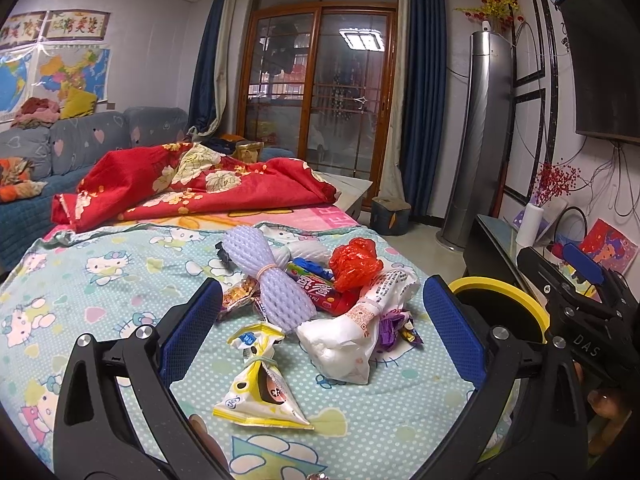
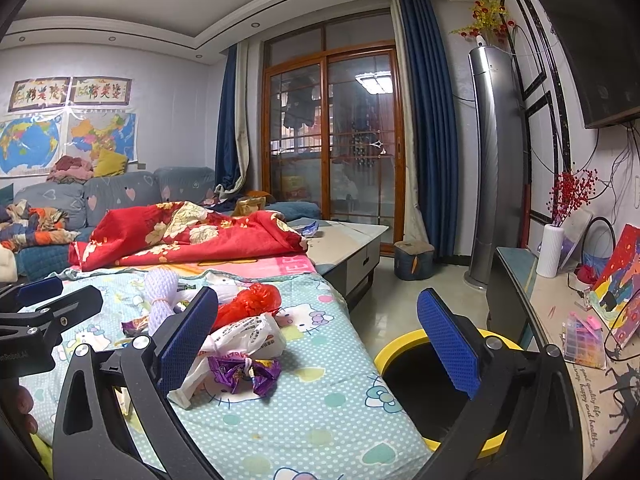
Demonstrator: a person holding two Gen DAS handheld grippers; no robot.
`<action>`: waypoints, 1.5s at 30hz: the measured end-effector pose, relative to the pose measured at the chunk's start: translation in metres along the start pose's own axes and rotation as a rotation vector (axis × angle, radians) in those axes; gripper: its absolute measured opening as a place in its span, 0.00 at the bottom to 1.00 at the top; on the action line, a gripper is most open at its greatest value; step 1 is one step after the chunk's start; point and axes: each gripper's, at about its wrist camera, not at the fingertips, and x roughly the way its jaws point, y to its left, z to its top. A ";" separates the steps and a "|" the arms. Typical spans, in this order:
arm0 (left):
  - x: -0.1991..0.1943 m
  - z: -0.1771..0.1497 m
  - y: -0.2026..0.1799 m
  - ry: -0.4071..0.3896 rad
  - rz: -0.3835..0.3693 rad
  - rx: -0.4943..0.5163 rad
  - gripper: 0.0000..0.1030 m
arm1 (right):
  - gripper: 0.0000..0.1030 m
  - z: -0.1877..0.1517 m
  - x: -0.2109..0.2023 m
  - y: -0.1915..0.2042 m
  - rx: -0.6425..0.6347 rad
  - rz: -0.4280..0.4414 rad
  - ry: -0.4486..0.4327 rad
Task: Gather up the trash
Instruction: 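Move both tools toward the pile of trash on the bed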
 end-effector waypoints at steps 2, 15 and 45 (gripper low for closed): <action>0.000 0.000 0.000 0.002 -0.002 0.000 0.90 | 0.94 0.000 0.000 0.000 -0.001 -0.002 0.001; 0.003 -0.003 0.001 0.012 0.002 0.006 0.90 | 0.94 -0.004 0.003 -0.004 0.017 -0.013 0.017; 0.035 -0.010 0.015 0.145 -0.002 -0.033 0.90 | 0.94 0.001 0.046 -0.008 0.048 0.050 0.151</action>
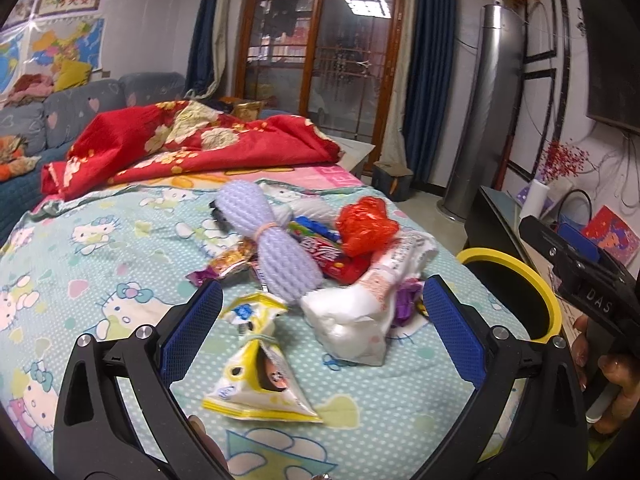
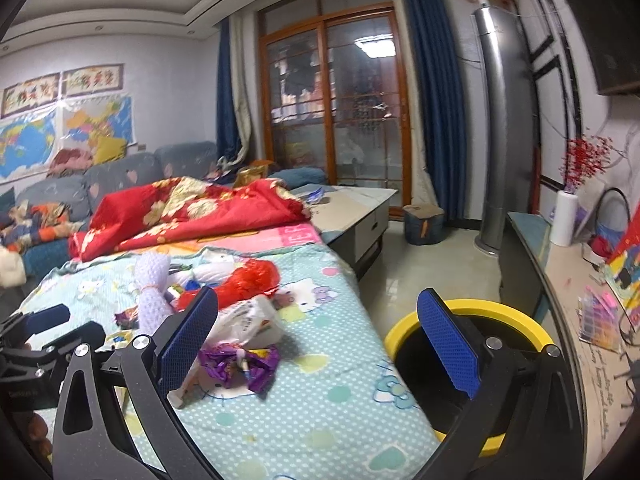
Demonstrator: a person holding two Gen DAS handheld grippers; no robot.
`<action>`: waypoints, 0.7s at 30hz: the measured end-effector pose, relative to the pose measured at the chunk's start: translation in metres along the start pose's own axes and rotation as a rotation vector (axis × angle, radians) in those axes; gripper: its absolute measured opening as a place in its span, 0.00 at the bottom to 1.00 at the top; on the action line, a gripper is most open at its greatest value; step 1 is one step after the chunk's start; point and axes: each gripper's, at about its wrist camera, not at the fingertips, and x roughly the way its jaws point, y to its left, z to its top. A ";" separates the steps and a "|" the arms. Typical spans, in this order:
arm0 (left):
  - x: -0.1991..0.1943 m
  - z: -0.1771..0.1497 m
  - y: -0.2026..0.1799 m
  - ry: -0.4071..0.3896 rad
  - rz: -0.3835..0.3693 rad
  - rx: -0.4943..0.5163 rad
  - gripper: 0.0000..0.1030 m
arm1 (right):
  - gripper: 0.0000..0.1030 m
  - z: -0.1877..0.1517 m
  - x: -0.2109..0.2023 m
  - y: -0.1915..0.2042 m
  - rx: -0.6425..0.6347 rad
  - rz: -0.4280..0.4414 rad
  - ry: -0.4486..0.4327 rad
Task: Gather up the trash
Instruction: 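Grasp the yellow snack wrapper with the left tool while the right tool grasps the red plastic bag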
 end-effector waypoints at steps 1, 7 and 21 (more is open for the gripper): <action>0.000 0.001 0.002 -0.001 0.001 -0.005 0.90 | 0.94 0.002 0.003 0.004 -0.009 0.013 0.006; 0.002 0.005 0.021 0.006 0.036 -0.040 0.90 | 0.94 0.010 0.025 0.028 -0.080 0.101 0.058; 0.009 0.019 0.090 0.072 0.099 -0.154 0.90 | 0.93 0.016 0.070 0.088 -0.288 0.208 0.208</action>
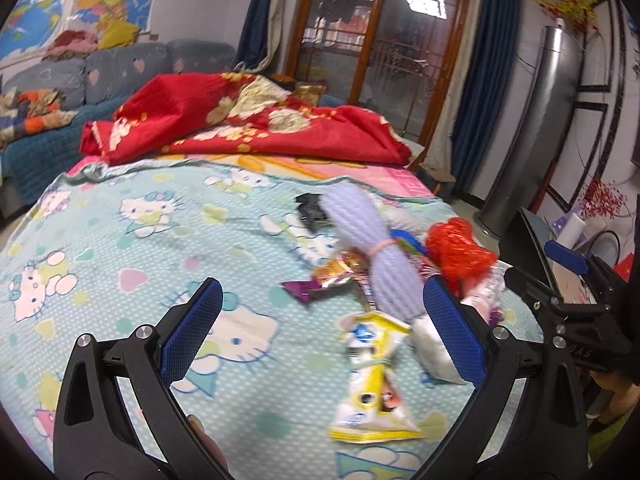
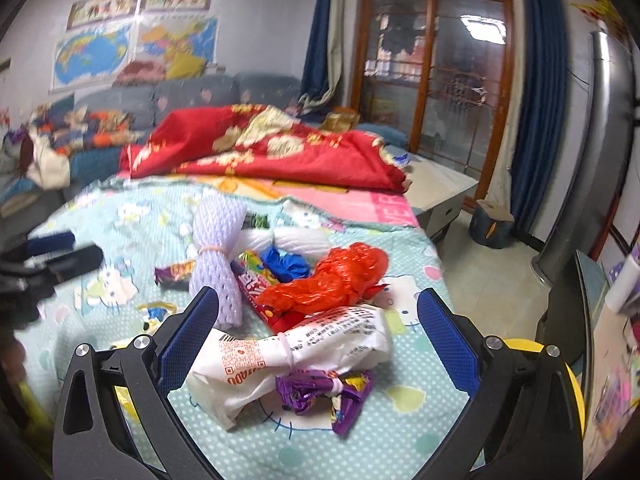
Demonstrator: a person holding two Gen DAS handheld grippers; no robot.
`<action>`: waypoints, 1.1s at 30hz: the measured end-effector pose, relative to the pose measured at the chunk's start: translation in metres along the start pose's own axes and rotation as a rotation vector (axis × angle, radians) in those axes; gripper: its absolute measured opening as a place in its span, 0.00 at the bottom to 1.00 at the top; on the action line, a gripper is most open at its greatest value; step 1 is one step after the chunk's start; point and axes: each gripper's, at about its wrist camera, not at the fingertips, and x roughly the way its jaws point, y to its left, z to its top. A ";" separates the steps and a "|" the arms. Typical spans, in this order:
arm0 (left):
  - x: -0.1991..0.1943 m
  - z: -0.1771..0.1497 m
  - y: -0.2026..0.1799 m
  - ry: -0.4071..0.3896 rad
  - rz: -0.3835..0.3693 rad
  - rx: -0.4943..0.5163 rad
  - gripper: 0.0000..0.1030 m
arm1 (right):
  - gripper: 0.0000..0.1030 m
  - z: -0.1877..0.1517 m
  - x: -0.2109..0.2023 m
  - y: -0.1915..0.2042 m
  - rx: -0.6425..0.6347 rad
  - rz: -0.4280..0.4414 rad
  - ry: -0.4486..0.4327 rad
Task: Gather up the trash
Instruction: 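Grasp the yellow snack wrapper with the left tool while the right tool grasps the red plastic bag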
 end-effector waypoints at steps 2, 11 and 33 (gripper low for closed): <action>0.002 0.002 0.008 0.017 0.007 -0.007 0.90 | 0.90 0.003 0.009 0.005 -0.023 -0.010 0.033; 0.021 -0.012 0.013 0.131 -0.107 -0.024 0.90 | 0.59 0.008 0.058 0.014 -0.069 -0.038 0.151; 0.051 -0.047 -0.022 0.318 -0.183 0.089 0.26 | 0.09 0.028 0.030 -0.039 0.218 0.112 0.009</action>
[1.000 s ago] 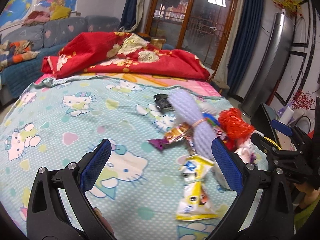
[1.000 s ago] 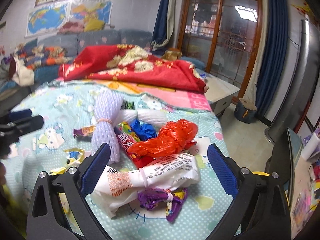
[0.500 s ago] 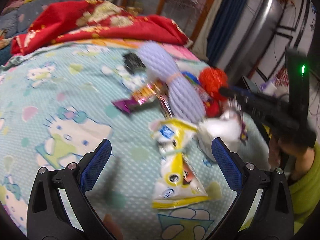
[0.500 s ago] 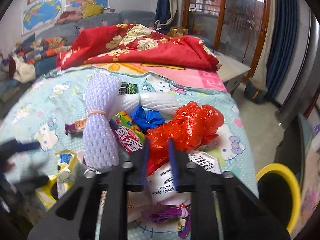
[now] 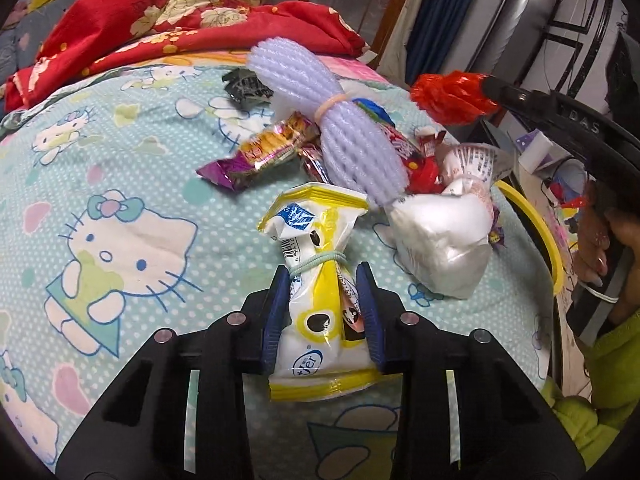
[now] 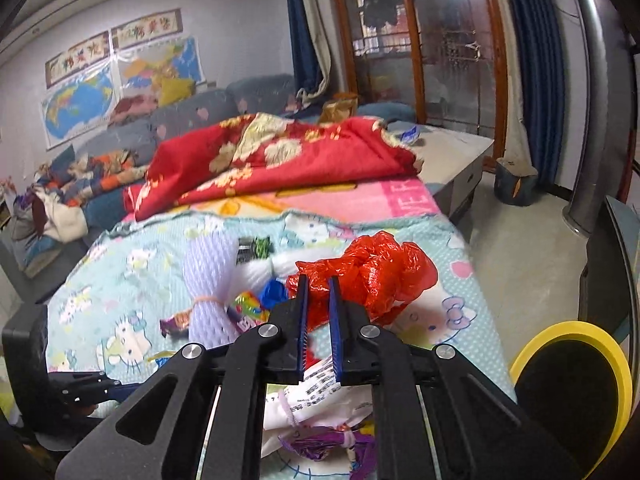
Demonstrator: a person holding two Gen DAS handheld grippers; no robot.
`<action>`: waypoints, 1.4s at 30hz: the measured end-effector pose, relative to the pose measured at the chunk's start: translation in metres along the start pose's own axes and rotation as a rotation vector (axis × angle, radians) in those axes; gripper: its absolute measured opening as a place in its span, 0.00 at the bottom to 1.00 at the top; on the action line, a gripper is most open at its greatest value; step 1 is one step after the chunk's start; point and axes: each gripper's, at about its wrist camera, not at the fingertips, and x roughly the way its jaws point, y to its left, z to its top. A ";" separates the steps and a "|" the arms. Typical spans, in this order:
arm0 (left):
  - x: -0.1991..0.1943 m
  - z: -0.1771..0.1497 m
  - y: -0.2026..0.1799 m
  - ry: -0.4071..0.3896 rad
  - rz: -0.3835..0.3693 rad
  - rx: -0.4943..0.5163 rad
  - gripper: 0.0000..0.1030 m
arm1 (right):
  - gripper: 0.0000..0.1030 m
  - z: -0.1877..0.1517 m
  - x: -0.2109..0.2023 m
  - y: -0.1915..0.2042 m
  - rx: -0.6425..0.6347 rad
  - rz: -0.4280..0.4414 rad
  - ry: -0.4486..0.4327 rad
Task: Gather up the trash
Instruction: 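Grasp the yellow snack wrapper with the left tool while the right tool grasps the red plastic bag, then carry both items over the yellow bin and open both tools to drop them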
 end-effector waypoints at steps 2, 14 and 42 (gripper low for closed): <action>-0.006 0.004 0.003 -0.024 0.000 -0.011 0.26 | 0.09 0.002 -0.007 -0.003 0.004 -0.005 -0.019; -0.053 0.040 -0.020 -0.204 -0.002 0.022 0.26 | 0.09 0.002 -0.041 -0.027 0.062 -0.034 -0.088; -0.024 0.082 -0.147 -0.225 -0.169 0.205 0.26 | 0.09 -0.022 -0.104 -0.113 0.182 -0.172 -0.136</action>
